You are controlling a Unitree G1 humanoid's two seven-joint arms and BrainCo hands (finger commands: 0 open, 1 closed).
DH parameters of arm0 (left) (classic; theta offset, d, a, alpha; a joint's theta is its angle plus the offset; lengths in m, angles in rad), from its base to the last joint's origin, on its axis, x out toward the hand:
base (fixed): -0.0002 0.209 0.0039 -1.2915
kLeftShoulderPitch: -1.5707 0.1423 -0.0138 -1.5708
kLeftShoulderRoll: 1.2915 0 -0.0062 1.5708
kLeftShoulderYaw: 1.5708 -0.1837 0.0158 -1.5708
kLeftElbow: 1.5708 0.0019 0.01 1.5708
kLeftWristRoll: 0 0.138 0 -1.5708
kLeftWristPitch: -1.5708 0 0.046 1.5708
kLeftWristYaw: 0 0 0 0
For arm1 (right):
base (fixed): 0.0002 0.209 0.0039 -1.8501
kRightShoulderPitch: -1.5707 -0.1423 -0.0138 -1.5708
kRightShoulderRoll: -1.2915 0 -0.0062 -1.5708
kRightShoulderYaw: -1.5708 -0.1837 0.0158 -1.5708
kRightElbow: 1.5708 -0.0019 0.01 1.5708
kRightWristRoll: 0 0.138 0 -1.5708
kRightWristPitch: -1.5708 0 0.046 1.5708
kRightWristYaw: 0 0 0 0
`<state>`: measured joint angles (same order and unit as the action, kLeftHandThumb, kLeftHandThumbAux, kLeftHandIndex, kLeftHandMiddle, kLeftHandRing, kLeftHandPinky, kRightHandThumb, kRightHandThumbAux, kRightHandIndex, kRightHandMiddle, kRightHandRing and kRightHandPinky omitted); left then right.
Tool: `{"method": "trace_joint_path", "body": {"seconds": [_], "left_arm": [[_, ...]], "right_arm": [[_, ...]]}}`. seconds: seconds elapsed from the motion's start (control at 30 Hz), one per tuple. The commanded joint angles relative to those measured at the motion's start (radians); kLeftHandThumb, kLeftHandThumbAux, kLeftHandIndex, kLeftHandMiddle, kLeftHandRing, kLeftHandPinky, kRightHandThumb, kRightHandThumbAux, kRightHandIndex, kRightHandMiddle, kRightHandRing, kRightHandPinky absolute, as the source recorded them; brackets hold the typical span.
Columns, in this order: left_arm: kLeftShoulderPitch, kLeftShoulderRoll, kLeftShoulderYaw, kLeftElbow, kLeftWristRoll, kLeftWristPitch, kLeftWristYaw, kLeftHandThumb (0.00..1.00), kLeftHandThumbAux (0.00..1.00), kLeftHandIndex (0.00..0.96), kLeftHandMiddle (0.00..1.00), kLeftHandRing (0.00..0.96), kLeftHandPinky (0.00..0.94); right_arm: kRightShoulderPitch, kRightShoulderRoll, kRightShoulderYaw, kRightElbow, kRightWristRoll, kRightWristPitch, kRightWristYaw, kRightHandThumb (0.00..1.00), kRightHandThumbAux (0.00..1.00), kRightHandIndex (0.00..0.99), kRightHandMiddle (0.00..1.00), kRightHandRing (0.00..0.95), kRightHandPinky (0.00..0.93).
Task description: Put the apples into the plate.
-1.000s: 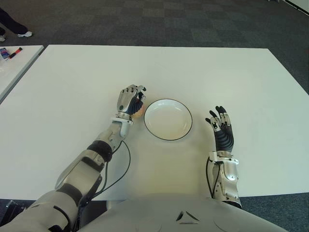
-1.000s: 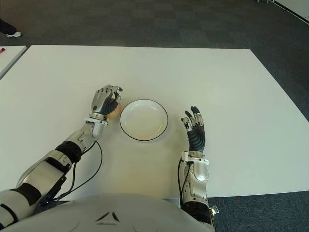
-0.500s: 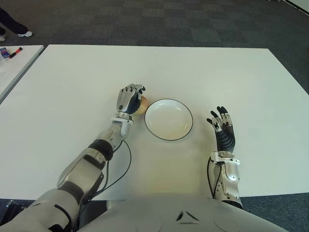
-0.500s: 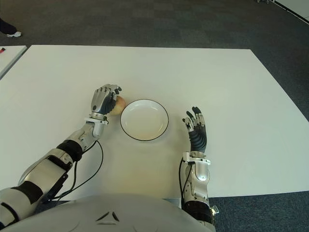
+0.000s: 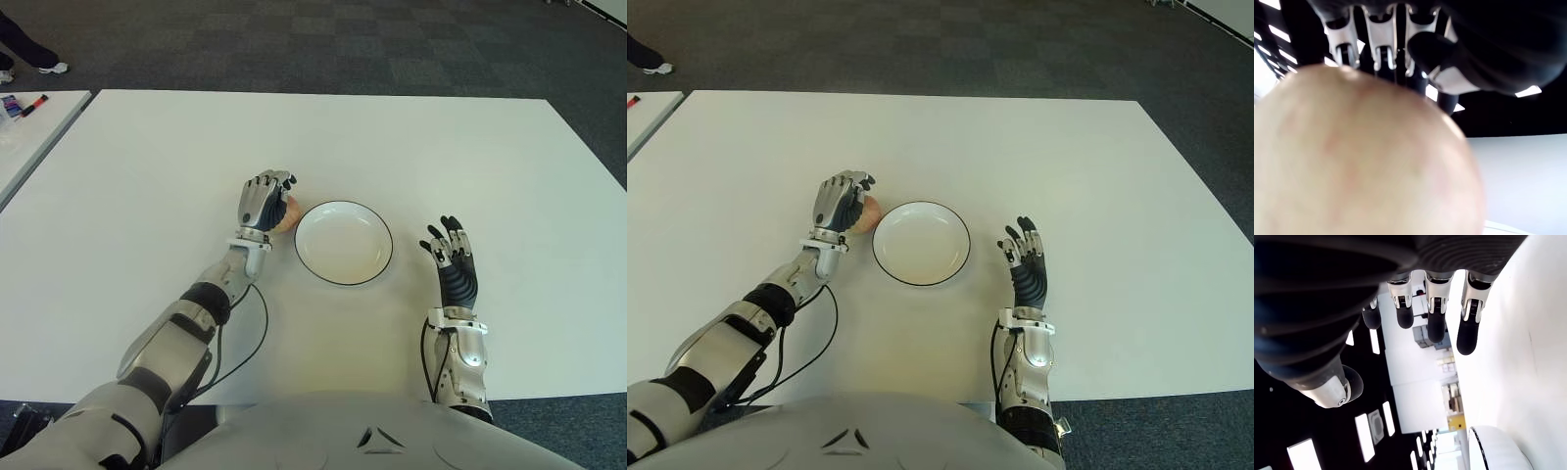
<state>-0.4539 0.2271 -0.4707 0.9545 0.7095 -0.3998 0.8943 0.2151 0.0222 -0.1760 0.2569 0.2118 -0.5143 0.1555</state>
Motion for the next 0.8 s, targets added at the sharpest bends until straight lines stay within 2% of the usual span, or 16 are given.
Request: {"method": "trace_joint_path", "body": {"seconds": [0.03,0.17,0.33,0.57,0.8], "left_arm": [[-0.007,-0.001,0.004,0.009,0.009,0.005,0.015,0.952,0.603,0.410,0.498,0.746,0.824],[-0.006,0.000,0.003,0.008,0.010,0.006,0.016,0.952,0.603,0.410,0.498,0.751,0.833],[0.000,0.003,0.005,-0.002,0.006,0.005,0.004,0.951,0.604,0.402,0.498,0.734,0.783],[0.003,0.005,0.005,-0.009,0.006,0.010,0.001,0.950,0.604,0.396,0.499,0.725,0.765],[0.004,0.008,0.004,-0.012,0.011,0.017,0.004,0.950,0.604,0.398,0.499,0.727,0.781]], "right_arm": [[-0.004,0.000,-0.002,0.013,0.004,-0.009,0.006,0.396,0.603,0.075,0.088,0.132,0.258],[-0.004,0.000,-0.003,0.013,0.006,-0.009,0.008,0.395,0.605,0.074,0.088,0.132,0.256],[0.000,0.000,-0.004,0.009,0.011,-0.008,0.014,0.405,0.603,0.072,0.084,0.129,0.257],[0.002,-0.001,-0.004,0.007,0.012,-0.006,0.018,0.411,0.604,0.072,0.081,0.126,0.255],[0.002,0.000,-0.004,0.006,0.016,-0.004,0.021,0.410,0.609,0.074,0.082,0.128,0.256]]}}
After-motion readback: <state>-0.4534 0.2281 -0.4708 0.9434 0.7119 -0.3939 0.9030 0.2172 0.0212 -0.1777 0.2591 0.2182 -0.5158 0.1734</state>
